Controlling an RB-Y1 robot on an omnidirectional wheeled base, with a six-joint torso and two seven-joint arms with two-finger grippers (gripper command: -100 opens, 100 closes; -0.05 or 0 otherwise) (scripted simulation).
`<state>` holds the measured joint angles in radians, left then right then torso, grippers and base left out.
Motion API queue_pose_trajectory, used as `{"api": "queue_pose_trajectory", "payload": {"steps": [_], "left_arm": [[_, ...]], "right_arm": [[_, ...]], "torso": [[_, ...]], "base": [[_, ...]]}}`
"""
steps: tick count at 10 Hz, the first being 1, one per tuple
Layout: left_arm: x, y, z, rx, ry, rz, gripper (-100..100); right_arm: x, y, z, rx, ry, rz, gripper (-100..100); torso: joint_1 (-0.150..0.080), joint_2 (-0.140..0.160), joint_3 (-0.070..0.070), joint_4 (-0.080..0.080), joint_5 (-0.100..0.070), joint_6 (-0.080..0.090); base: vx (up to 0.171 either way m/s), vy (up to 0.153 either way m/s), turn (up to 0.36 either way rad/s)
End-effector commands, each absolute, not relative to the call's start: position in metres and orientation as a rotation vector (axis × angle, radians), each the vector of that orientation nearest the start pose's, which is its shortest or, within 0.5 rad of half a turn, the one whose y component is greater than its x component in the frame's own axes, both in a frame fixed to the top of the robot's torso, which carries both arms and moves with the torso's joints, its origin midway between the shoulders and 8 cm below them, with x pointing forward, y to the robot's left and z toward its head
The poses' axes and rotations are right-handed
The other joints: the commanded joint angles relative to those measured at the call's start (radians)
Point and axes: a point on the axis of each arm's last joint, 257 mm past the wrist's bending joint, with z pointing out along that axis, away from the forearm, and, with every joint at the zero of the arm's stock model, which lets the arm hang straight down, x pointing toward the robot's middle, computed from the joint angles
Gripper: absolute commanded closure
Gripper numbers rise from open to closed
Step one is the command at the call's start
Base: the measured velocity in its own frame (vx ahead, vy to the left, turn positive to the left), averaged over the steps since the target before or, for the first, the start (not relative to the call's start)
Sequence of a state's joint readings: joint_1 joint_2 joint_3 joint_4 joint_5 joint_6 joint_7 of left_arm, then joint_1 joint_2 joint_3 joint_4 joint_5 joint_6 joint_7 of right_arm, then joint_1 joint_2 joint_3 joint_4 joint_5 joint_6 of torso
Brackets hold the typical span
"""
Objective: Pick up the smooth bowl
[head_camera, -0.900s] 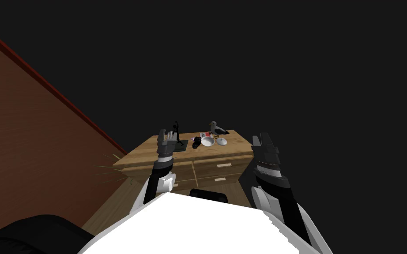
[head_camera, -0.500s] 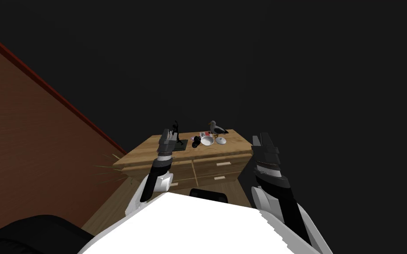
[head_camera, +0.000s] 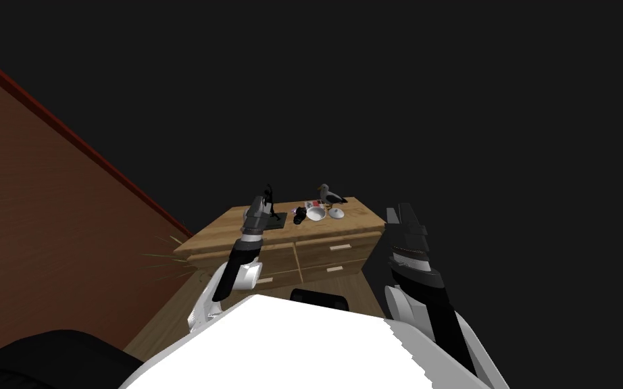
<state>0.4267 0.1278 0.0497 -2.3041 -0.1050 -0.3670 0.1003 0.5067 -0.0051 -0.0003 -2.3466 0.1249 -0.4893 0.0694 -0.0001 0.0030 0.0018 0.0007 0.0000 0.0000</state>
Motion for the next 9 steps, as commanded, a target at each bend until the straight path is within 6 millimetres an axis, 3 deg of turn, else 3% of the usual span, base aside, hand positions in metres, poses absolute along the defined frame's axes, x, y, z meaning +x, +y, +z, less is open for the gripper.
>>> {"api": "queue_pose_trajectory", "payload": {"steps": [1,9], "left_arm": [[0.374,0.275,0.032,-0.586,0.797,-1.242,-100],[0.403,0.308,0.017,-0.687,0.882,-1.097,-100]], "right_arm": [[0.334,-0.262,0.048,0.51,0.667,1.164,0],[0.334,-0.262,0.048,0.51,0.667,1.164,0]], "torso": [[0.0,0.0,0.0,0.0,0.0,0.0],[0.0,-0.001,0.0,0.0,0.0,0.0]], "base": [[-0.04,-0.006,-0.04],[-0.037,-0.006,-0.047]]}}
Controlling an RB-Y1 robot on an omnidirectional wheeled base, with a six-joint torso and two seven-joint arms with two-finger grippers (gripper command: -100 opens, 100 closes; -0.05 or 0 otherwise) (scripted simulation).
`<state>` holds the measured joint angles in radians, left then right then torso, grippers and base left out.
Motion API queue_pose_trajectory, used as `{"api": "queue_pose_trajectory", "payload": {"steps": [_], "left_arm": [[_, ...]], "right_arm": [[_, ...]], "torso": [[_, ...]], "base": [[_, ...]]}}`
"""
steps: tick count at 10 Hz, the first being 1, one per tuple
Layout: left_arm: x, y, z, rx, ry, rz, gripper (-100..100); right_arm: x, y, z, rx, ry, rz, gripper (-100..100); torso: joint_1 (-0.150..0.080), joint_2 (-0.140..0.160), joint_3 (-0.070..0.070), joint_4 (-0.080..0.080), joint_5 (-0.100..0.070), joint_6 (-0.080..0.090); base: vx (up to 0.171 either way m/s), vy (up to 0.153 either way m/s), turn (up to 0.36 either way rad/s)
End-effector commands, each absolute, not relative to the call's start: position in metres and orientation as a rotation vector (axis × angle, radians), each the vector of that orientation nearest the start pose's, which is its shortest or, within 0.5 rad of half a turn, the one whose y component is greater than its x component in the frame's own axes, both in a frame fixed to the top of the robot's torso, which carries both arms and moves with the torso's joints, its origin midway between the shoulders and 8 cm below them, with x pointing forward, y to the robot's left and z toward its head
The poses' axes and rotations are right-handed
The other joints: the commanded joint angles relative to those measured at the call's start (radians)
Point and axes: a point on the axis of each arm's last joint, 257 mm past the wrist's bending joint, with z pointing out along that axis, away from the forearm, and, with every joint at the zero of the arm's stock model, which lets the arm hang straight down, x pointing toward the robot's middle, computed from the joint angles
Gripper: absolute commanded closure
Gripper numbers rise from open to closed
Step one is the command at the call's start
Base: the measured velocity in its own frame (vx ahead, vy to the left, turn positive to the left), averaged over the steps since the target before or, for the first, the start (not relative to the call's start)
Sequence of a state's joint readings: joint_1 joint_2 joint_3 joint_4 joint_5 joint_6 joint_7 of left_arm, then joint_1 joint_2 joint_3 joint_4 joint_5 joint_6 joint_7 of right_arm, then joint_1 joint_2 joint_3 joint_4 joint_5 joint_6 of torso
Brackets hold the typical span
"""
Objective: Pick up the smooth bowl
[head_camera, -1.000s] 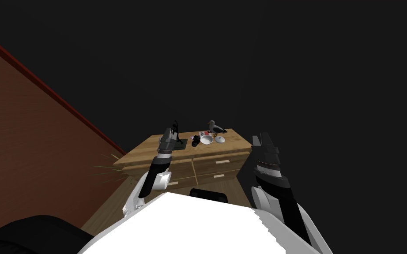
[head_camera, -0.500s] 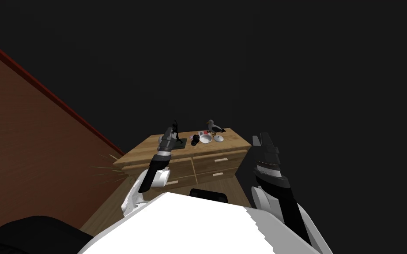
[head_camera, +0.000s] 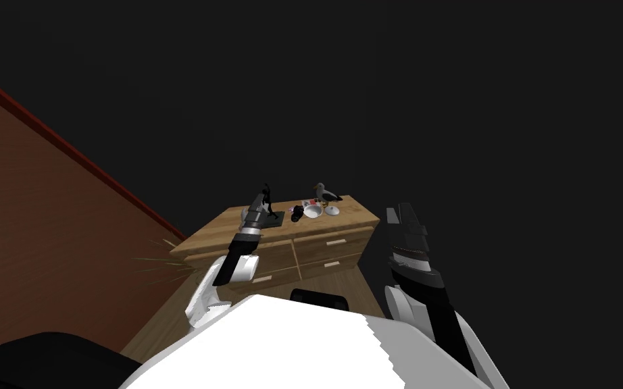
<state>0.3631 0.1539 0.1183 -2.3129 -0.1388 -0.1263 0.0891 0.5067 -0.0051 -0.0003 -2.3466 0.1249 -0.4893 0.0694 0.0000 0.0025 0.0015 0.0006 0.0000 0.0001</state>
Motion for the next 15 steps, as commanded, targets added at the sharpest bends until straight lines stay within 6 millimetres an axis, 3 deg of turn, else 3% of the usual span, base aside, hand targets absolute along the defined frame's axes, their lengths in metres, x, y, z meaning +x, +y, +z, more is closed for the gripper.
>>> {"api": "queue_pose_trajectory", "payload": {"steps": [1,15], "left_arm": [[0.406,0.311,0.011,-0.711,0.896,-1.085,-100],[0.44,0.379,-0.022,-0.972,0.97,-0.87,-100]], "right_arm": [[0.334,-0.262,0.048,0.51,0.667,1.164,0],[0.334,-0.262,0.048,0.51,0.667,1.164,0]], "torso": [[0.0,0.0,0.0,0.0,0.0,0.0],[0.0,-0.001,-0.001,0.0,0.0,-0.001]], "base": [[-0.042,0.0,-0.042],[-0.029,-0.007,-0.058]]}}
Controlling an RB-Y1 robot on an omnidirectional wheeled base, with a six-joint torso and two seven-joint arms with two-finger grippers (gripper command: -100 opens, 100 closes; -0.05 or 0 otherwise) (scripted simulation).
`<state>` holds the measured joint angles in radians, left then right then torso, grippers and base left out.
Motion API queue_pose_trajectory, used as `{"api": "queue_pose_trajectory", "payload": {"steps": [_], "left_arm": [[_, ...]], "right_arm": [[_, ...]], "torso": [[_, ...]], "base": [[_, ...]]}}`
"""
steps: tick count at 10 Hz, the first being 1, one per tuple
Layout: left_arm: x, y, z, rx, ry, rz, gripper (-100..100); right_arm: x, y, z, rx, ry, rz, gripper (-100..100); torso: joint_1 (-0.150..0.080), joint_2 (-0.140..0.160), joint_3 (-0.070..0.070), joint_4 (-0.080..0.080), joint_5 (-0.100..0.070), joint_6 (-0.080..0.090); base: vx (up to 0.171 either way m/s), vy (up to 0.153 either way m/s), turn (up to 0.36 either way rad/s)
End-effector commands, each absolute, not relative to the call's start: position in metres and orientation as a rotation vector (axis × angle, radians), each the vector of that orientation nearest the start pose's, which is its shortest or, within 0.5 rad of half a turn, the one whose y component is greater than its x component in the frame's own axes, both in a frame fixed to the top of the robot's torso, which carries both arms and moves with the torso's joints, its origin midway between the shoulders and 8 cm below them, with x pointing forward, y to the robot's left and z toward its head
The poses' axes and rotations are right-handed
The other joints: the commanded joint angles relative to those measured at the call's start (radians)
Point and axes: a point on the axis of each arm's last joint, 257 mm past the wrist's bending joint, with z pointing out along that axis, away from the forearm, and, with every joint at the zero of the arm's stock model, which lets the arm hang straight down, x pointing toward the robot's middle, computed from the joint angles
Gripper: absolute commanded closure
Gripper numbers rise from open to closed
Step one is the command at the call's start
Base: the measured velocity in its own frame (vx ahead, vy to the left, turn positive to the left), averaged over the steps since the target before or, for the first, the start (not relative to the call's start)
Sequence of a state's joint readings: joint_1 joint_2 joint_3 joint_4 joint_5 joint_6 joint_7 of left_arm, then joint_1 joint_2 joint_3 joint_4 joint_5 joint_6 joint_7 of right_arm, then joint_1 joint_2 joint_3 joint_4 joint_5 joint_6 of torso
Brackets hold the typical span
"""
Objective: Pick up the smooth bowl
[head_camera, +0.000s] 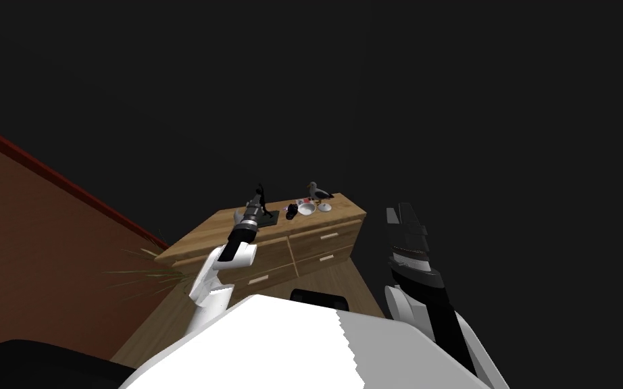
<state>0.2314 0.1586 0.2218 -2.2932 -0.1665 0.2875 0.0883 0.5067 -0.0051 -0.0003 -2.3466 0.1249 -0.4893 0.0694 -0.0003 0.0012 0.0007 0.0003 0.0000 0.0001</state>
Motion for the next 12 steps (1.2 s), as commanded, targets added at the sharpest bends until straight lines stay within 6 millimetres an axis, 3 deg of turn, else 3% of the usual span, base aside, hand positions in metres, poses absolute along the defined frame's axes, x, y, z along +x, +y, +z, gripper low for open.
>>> {"api": "queue_pose_trajectory", "payload": {"steps": [1,12], "left_arm": [[0.441,0.382,-0.029,-0.997,0.982,-0.857,-100],[0.456,0.42,-0.062,-1.221,1.009,-0.766,-100]], "right_arm": [[0.334,-0.262,0.048,0.51,0.667,1.164,0],[0.334,-0.262,0.048,0.51,0.667,1.164,0]], "torso": [[0.0,0.0,0.0,0.0,0.0,0.0],[0.001,-0.001,0.0,0.0,0.0,-0.001]], "base": [[-0.024,-0.006,-0.076],[-0.014,-0.005,-0.067]]}}
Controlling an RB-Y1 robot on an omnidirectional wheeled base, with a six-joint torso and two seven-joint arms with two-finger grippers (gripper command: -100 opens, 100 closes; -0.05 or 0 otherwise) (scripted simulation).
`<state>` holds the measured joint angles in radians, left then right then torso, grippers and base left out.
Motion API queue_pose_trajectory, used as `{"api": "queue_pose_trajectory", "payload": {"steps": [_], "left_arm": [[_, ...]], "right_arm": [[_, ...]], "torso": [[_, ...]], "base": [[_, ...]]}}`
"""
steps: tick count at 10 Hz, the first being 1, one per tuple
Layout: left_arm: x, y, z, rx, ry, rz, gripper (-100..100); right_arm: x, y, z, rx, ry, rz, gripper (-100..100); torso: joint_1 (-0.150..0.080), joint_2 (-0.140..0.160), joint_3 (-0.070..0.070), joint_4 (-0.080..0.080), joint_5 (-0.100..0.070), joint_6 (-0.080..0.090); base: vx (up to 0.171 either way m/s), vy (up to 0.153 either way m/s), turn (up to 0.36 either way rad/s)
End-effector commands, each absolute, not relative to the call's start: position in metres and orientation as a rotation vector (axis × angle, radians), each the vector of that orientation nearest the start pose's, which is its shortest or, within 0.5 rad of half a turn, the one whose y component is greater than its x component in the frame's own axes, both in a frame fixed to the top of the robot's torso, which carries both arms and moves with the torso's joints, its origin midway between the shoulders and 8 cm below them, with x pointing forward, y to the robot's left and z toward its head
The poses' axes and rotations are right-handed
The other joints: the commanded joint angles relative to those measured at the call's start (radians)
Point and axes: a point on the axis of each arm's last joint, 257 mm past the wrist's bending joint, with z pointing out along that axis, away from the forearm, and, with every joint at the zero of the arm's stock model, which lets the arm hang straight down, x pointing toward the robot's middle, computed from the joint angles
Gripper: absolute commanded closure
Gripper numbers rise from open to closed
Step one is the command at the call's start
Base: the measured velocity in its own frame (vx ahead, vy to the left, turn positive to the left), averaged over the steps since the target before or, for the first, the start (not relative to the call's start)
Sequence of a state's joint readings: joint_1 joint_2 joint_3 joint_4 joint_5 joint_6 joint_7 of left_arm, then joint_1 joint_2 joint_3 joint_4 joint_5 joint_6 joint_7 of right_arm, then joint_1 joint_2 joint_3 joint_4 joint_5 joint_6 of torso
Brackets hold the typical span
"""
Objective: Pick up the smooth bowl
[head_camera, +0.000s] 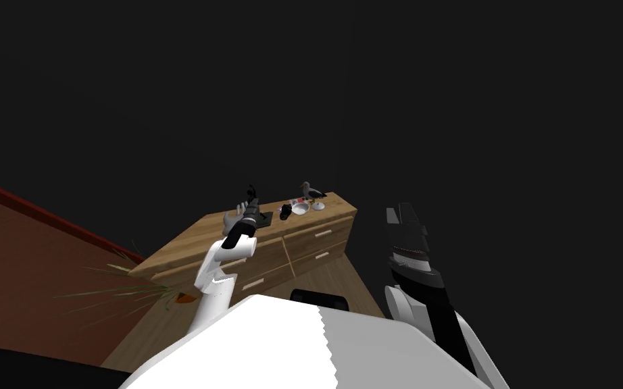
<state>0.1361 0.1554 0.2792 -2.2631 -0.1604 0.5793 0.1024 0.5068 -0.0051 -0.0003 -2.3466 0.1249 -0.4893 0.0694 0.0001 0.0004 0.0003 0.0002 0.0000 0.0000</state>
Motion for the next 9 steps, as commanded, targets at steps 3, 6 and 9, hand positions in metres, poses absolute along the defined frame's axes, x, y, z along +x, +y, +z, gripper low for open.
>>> {"api": "queue_pose_trajectory", "payload": {"steps": [3,6,9], "left_arm": [[0.459,0.427,-0.074,-1.291,1.021,-0.744,-100],[0.462,0.433,-0.087,-1.361,1.032,-0.727,-100],[0.464,0.437,-0.101,-1.438,1.047,-0.708,-100]], "right_arm": [[0.334,-0.262,0.048,0.51,0.667,1.164,0],[0.334,-0.262,0.048,0.51,0.667,1.164,0],[0.334,-0.262,0.048,0.51,0.667,1.164,0]], "torso": [[0.0,0.0,0.0,0.0,0.0,-0.001],[0.0,0.0,0.0,0.0,0.0,-0.001],[0.0,-0.001,-0.001,0.0,0.0,0.0]], "base": [[-0.005,-0.003,-0.082],[-0.002,-0.003,-0.084],[0.003,0.0,-0.122]]}}
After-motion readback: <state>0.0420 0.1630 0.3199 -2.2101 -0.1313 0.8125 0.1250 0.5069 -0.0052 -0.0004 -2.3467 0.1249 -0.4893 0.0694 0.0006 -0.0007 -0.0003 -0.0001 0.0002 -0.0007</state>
